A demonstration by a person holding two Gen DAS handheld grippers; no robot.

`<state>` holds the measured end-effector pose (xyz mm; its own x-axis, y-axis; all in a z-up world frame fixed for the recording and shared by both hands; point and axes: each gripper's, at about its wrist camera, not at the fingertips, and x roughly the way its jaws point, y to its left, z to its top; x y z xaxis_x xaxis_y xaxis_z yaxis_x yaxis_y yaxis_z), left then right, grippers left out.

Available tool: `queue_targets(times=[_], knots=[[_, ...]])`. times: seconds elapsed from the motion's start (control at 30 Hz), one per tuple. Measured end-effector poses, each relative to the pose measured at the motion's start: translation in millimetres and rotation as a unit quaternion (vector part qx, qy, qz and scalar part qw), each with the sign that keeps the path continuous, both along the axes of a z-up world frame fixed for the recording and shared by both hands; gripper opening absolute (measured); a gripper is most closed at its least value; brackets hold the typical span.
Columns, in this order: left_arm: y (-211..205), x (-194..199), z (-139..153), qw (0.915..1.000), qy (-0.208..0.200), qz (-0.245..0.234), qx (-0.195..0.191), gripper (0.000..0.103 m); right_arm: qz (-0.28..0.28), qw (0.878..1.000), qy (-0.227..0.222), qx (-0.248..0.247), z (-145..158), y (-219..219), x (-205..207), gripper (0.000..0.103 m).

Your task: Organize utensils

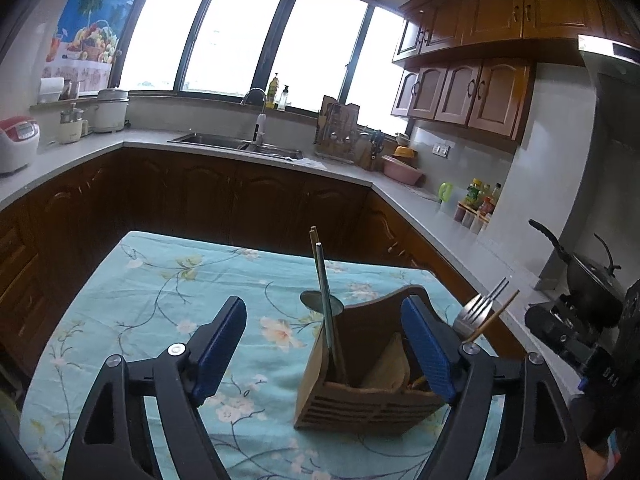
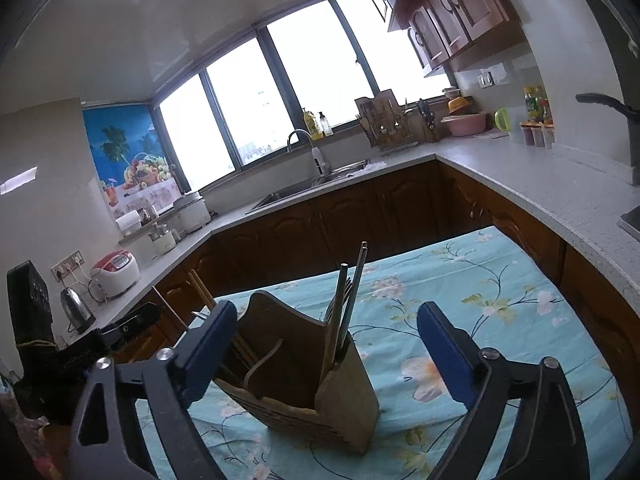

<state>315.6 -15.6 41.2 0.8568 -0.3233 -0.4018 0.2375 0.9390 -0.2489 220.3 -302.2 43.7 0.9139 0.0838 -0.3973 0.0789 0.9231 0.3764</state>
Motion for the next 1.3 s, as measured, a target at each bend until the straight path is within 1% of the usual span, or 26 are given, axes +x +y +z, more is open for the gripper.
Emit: queue_targets(times=[0.13, 0.4, 0.6, 0.87, 1.0, 1.2, 1.3], knots=[[5, -11, 1, 1.0, 0.004, 0.002, -0.002, 0.085, -0.002, 1.0, -0.004, 0.002, 3, 2, -10, 0.099], [16, -38, 5, 0.9999, 0.009, 0.001, -0.005, 0.088, 0.002, 1.0, -0.004, 0.012, 6, 4, -29, 0.099], [30, -65, 9, 0.9996, 0.014, 0.004, -0.022, 0.09, 0.006, 1.0, -0.011, 0.015, 13, 11, -50, 0.099], [45, -115, 6, 0.9995, 0.014, 0.003, -0.029, 0.096, 0.019, 1.0, -0.014, 0.018, 18, 23, -73, 0.099], [57, -143, 1, 0.9988, 0.021, 0.006, -0.044, 0.1, 0.026, 0.999, -0.009, 0.023, 14, 30, -88, 0.099], [67, -175, -7, 0.998, 0.048, 0.025, -0.031, 0.1, 0.043, 0.999, 0.002, 0.018, 3, 46, -114, 0.1], [68, -190, -6, 0.9976, 0.053, 0.035, -0.027, 0.1, 0.043, 0.999, 0.01, 0.018, -5, 54, -132, 0.1]])
